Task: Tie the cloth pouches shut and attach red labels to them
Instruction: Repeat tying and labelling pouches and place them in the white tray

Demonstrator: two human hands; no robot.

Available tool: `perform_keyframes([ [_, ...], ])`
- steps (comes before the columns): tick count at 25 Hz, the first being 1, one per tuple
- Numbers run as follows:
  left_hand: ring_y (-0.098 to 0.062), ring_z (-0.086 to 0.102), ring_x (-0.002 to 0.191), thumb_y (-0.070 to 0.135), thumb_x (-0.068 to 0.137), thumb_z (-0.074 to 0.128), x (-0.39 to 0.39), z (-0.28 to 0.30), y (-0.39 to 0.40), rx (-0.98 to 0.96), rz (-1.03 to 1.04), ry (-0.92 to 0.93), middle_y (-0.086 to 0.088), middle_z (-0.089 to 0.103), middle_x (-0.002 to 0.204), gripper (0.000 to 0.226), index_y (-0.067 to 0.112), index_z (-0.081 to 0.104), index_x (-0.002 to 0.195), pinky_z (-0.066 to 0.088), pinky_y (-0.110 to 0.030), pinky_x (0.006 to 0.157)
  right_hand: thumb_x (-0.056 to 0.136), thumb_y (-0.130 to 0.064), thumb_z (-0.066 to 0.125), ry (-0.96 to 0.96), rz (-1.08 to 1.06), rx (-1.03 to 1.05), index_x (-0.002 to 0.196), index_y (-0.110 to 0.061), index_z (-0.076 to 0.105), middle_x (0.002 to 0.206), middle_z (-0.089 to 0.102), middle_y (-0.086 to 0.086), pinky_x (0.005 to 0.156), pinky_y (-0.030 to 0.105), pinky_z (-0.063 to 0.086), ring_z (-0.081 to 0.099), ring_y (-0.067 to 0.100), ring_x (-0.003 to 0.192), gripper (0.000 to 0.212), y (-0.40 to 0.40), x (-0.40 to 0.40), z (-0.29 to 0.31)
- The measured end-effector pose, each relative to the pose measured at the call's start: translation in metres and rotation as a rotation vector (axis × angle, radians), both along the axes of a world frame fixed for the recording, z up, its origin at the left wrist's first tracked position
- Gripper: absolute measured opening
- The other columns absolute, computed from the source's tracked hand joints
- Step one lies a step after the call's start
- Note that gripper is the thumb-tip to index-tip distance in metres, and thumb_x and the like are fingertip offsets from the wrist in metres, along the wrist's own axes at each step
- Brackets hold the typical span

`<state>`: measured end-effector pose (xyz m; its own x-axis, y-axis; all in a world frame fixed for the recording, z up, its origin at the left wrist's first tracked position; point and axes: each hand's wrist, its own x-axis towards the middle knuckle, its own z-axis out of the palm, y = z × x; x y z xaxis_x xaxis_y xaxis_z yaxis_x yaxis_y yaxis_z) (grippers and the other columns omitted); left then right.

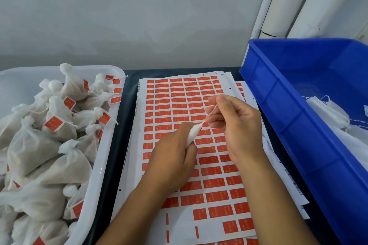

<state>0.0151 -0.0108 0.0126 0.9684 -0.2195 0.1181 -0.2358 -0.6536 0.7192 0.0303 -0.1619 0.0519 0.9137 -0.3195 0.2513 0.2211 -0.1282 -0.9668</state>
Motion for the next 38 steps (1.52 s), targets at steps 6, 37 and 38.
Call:
perform_keyframes([
  [6, 0.004, 0.059, 0.106, 0.068, 0.083, 0.056, -0.001, 0.006, 0.0, -0.288, 0.112, -0.112, 0.034, 0.056, 0.113, 0.046, 0.064, 0.036, 0.124, 0.05, -0.004, 0.074, 0.104, -0.042, 0.054, -0.026, 0.038, 0.083, 0.096, -0.036, 0.077, 0.082, 0.076, -0.005, 0.066, 0.021, 0.059, 0.075, 0.017, 0.076, 0.025, 0.002, 0.001, 0.001],
  [37, -0.021, 0.071, 0.114, 0.05, 0.108, 0.035, 0.019, 0.018, 0.02, -1.12, 0.122, 0.567, -0.008, 0.074, 0.12, 0.053, 0.016, 0.071, 0.125, 0.055, -0.036, 0.097, 0.106, -0.035, 0.054, 0.136, 0.468, -0.302, 0.097, -0.035, 0.076, 0.081, 0.074, -0.012, 0.065, 0.016, 0.056, 0.071, 0.01, 0.079, 0.024, 0.019, 0.001, -0.021],
  [38, -0.021, 0.071, 0.113, 0.05, 0.108, 0.035, 0.018, 0.018, 0.021, -1.131, 0.131, 0.57, -0.008, 0.075, 0.119, 0.053, 0.016, 0.074, 0.12, 0.056, -0.034, 0.093, 0.106, -0.036, 0.053, 0.137, 0.463, -0.303, 0.096, -0.036, 0.075, 0.08, 0.074, -0.012, 0.065, 0.016, 0.056, 0.071, 0.01, 0.078, 0.024, 0.02, 0.001, -0.021],
])
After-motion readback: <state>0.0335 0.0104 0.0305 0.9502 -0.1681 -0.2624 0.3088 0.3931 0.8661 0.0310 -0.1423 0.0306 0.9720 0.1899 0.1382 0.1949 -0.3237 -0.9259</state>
